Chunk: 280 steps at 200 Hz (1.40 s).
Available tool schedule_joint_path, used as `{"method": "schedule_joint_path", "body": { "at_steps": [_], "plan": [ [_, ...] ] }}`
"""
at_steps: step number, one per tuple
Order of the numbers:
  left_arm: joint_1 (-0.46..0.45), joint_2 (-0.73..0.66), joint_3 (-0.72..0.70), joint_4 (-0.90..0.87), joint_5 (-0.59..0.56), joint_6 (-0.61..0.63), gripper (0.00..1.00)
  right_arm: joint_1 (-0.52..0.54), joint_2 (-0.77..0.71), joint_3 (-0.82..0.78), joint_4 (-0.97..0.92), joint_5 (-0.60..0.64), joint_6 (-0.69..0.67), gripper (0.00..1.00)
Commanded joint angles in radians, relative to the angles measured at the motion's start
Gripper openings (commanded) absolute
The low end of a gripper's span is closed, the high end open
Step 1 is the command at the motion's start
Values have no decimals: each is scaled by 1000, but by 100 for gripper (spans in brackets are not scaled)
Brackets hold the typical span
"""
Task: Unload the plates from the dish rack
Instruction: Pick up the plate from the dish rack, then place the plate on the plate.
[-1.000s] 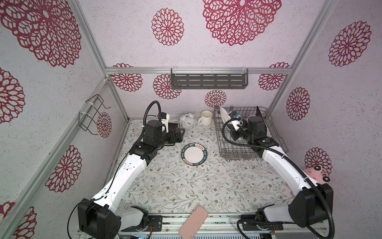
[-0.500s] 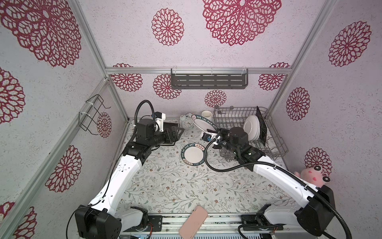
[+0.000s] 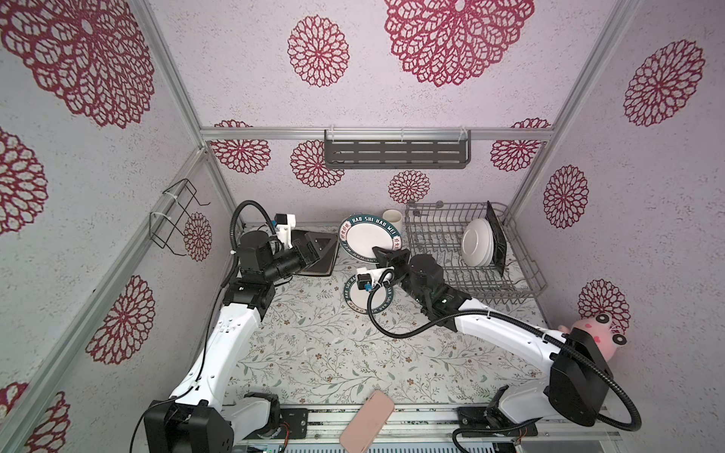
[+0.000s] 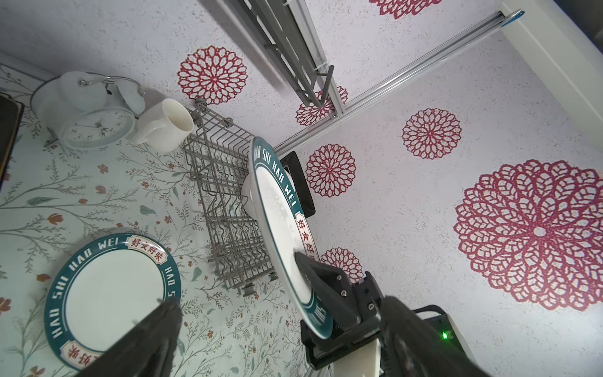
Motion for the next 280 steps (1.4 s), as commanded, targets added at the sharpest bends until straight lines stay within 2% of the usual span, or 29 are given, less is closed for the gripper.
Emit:
{"method": "schedule_joint_path", "body": {
  "at_steps": [1,69,102,161,207,236,280],
  "plan": [
    [-3,2,-18,70,16,-47,98,21,-12,24,178,32,-85,0],
    [-45,46,-42,118,-3,-52,100,75,39,53,182,28,-112,0],
    [-58,58,-52,139,-12,-56,95,85,50,63,173,25,-121,0],
    [-77,82,-78,192,-30,-77,60,98,49,54,193,23,-121,0],
    [-94,98,-80,222,-41,-82,49,112,49,47,208,21,-119,0],
    [-99,100,-92,261,-48,-99,37,120,55,42,206,26,-119,0],
    [-102,107,-96,270,-54,-102,26,122,62,35,216,37,-118,0]
  ]
}}
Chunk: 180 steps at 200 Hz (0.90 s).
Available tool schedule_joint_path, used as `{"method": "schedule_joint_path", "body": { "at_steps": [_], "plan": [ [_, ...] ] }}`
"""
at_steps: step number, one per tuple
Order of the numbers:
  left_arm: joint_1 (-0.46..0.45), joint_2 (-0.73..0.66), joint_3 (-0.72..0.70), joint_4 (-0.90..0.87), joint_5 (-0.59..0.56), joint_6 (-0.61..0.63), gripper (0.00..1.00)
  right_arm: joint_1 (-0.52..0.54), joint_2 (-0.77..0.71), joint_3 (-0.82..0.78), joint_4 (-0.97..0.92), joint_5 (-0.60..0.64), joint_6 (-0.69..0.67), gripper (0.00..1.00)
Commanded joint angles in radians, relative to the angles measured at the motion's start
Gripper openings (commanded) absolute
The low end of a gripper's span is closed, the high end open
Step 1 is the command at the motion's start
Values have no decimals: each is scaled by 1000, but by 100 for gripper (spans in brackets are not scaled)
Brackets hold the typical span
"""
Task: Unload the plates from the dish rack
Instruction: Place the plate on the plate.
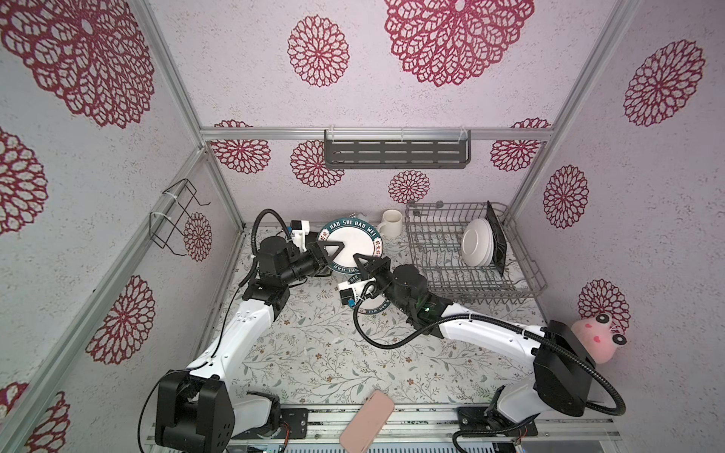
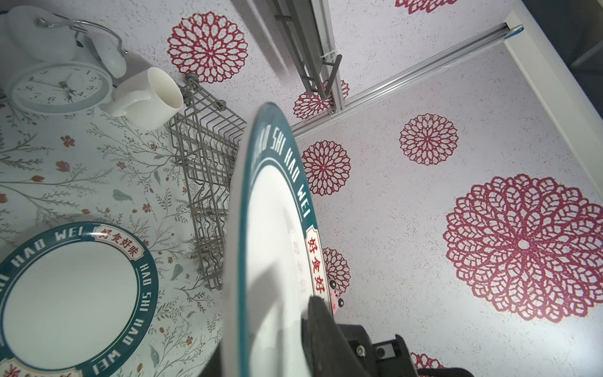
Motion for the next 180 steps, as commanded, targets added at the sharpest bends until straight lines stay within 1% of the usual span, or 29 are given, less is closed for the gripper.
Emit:
{"method": "schedule_joint_path", "body": {
  "at_steps": [1,36,55,61,74,82,85,86,88,89,91,115,135,162,180],
  "plan": [
    [-9,12,-11,55,-3,19,26,11,-10,23,99,4,19,0],
    [-10,17,-17,63,-3,14,19,10,2,19,117,26,21,0],
    [-11,18,-25,63,-11,16,15,7,18,12,163,50,18,1],
    [-11,18,-28,61,-14,17,14,6,26,11,181,57,16,9],
    [-9,20,-31,54,-21,21,12,2,43,11,219,83,16,41],
    [-8,20,-33,51,-27,24,11,-1,53,10,247,99,12,67],
    [-9,21,-34,48,-30,25,10,-3,54,9,255,102,10,81],
    [-9,21,-34,48,-30,25,10,-4,55,9,258,102,9,83],
    [-9,22,-34,47,-32,26,10,-4,57,8,263,105,7,93],
    [-9,22,-34,46,-32,26,10,-5,58,6,266,105,7,96],
    [-9,23,-35,45,-33,26,9,-5,58,4,272,107,6,98],
    [-7,34,-34,34,-44,33,8,-16,45,-27,303,115,4,99],
    [-4,55,-34,36,-43,33,8,-17,-11,-74,284,113,35,99],
    [4,93,-34,54,-43,24,7,-16,-149,-148,149,105,164,99],
    [6,125,-32,75,-37,16,7,-17,-236,-194,39,135,259,99]
  ]
}}
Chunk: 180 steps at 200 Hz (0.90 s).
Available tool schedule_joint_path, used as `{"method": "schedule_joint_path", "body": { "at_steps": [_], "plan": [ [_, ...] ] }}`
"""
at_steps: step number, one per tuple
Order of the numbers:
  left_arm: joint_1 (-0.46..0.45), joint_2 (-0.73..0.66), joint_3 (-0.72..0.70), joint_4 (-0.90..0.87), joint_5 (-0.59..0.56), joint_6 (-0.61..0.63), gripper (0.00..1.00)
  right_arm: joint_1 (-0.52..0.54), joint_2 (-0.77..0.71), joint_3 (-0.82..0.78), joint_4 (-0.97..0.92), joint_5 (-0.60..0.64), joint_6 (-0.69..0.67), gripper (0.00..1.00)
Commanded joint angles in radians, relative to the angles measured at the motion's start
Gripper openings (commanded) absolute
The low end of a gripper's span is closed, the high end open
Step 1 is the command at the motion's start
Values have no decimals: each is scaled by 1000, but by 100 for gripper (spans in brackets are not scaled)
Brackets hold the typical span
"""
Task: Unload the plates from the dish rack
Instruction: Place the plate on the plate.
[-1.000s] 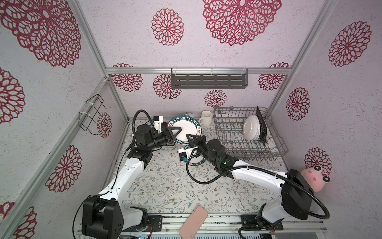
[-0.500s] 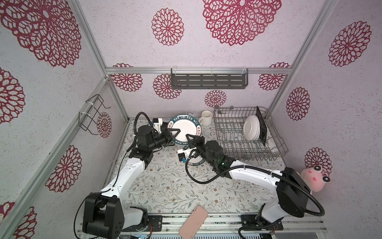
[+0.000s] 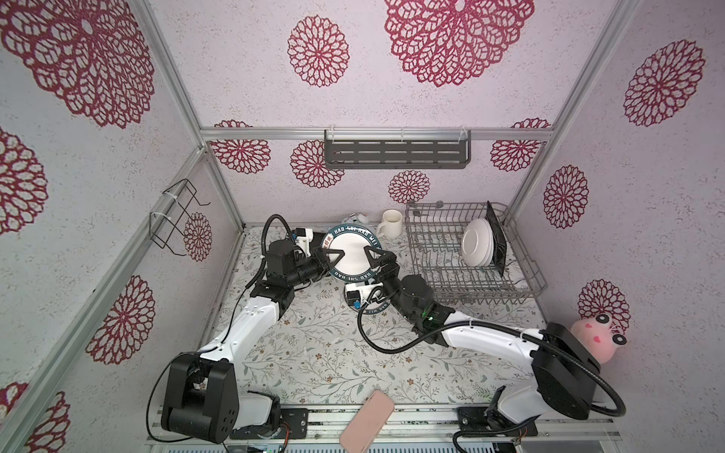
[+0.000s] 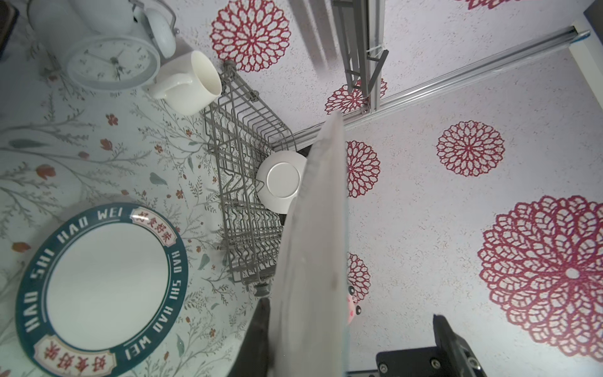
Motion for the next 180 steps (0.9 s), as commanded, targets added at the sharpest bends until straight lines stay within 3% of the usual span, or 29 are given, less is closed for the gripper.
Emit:
{"method": "schedule_joint_path", "body": {
  "at_steps": [1,56,98,158,180],
  "plan": [
    [8,38,5,60,-11,8,7,-5,-154,-25,-80,50,170,99],
    [8,140,4,111,-1,6,2,-47,-444,-141,-200,97,568,99],
    [7,213,-39,185,4,-24,0,-309,-588,-121,-382,-51,1082,99],
    [-16,267,-76,246,-6,-40,0,-543,-509,-70,-503,-269,1446,95],
    [-22,288,-94,260,-13,-42,0,-585,-450,-55,-495,-280,1537,94]
  ]
}}
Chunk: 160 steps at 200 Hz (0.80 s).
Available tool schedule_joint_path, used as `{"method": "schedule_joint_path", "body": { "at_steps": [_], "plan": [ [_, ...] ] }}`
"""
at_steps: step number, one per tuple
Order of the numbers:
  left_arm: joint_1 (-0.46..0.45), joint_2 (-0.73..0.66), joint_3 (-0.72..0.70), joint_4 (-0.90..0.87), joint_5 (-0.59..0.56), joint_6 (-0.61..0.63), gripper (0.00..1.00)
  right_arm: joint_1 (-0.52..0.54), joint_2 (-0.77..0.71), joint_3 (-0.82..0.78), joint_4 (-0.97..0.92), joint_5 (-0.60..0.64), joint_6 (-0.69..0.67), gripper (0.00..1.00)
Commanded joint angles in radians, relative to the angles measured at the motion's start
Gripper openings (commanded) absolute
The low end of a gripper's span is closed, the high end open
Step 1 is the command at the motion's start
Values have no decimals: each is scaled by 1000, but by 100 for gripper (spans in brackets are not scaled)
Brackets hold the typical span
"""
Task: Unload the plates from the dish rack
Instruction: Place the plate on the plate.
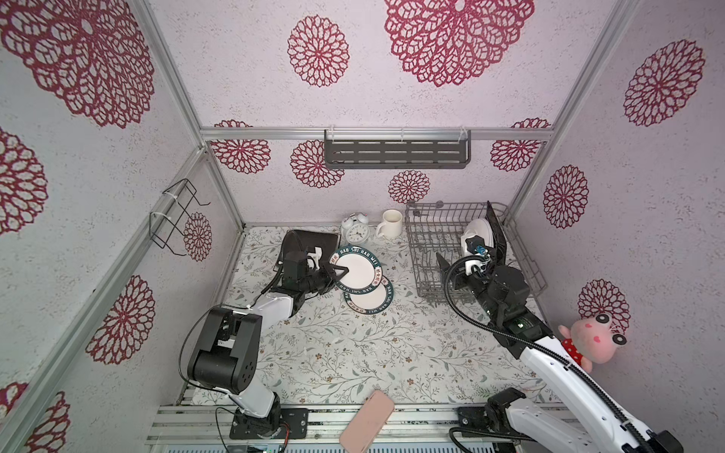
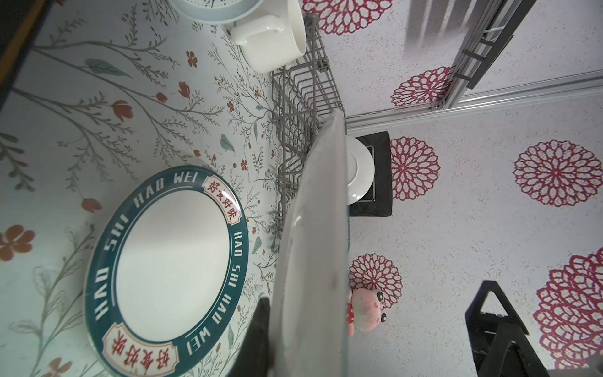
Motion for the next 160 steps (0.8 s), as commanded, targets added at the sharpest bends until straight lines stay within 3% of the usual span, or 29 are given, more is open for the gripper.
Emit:
{"method": "schedule_joint_path", "body": {
  "at_steps": [1,59,160],
  "plan": [
    [-8,22,-12,88,-6,-10,0,-42,43,46,-10,-71,203,93],
    [-25,63,-45,121,-36,-3,0,-75,125,67,22,-86,269,92],
    [-79,178,-18,100,-90,-5,0,-82,119,30,38,-51,272,92]
  ]
}}
